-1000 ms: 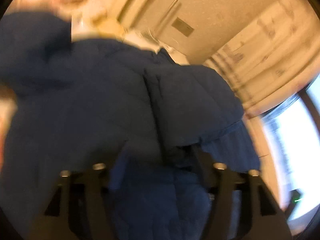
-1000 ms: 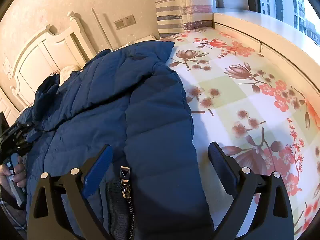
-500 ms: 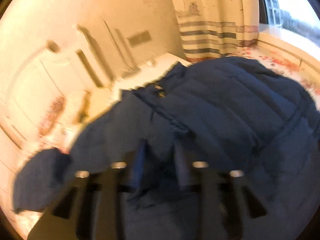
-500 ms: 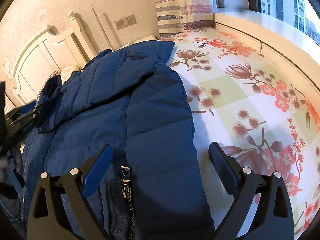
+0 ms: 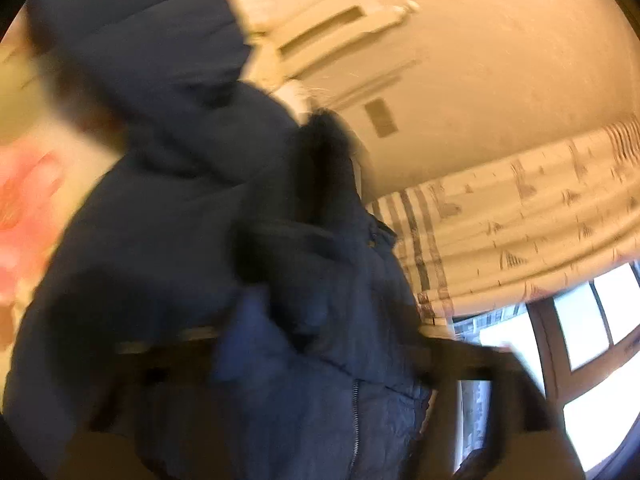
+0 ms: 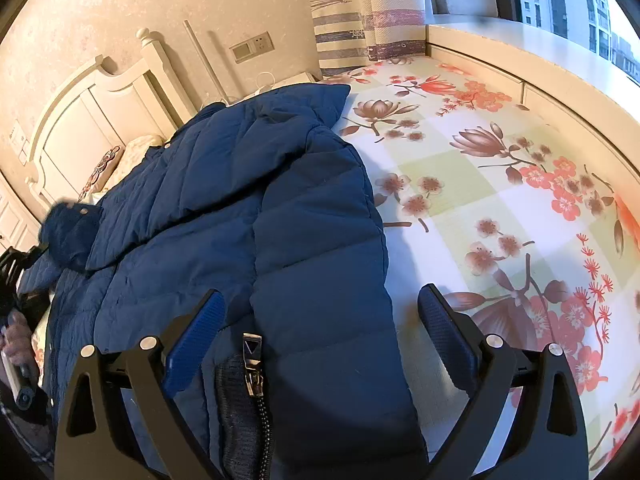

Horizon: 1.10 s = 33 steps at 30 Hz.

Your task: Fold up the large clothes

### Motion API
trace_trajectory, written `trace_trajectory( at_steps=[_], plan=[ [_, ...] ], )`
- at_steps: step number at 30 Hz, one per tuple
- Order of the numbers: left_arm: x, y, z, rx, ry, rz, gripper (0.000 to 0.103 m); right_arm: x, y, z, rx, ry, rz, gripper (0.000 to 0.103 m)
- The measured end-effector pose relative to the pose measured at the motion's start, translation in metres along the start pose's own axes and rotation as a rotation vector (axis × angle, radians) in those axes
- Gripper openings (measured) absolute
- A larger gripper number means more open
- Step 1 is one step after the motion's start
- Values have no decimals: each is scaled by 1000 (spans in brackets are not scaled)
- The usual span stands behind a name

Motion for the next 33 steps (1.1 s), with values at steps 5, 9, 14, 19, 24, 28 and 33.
trace_trajectory(
  at_steps=[5,9,14,19,24,28,33],
  plan=[
    [-5,7,-3,-60,45,47,84,0,0,0,1,-2,-2,94],
    [-11,6,-11,-140,120,161,82,0,0,0,-1,2,1,94],
    [9,12,6,-94,236,194,78,-1,0,-2,-1,-7,7,94],
    [23,15,5,-108,254,288,24,1,19,-28,-103,-40,-27,86],
    [21,14,1,-120,242,308,22,34,67,-37,-163,-58,-179,54],
    [15,10,0,-144,254,351,25,66,97,-5,-142,-81,-293,52],
    [22,14,-3,-144,247,298,32,37,83,76,40,-120,-217,48]
  ],
)
Point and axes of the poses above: each gripper's, at about its wrist camera, not at the fingertips, and z roughly the way its jaws point, x to its left, y to its top, the point moved 10 cm from there along z, roughly the way its jaws point, and after that the axes turned 8 degrees about -z, right-handed, at the moved point
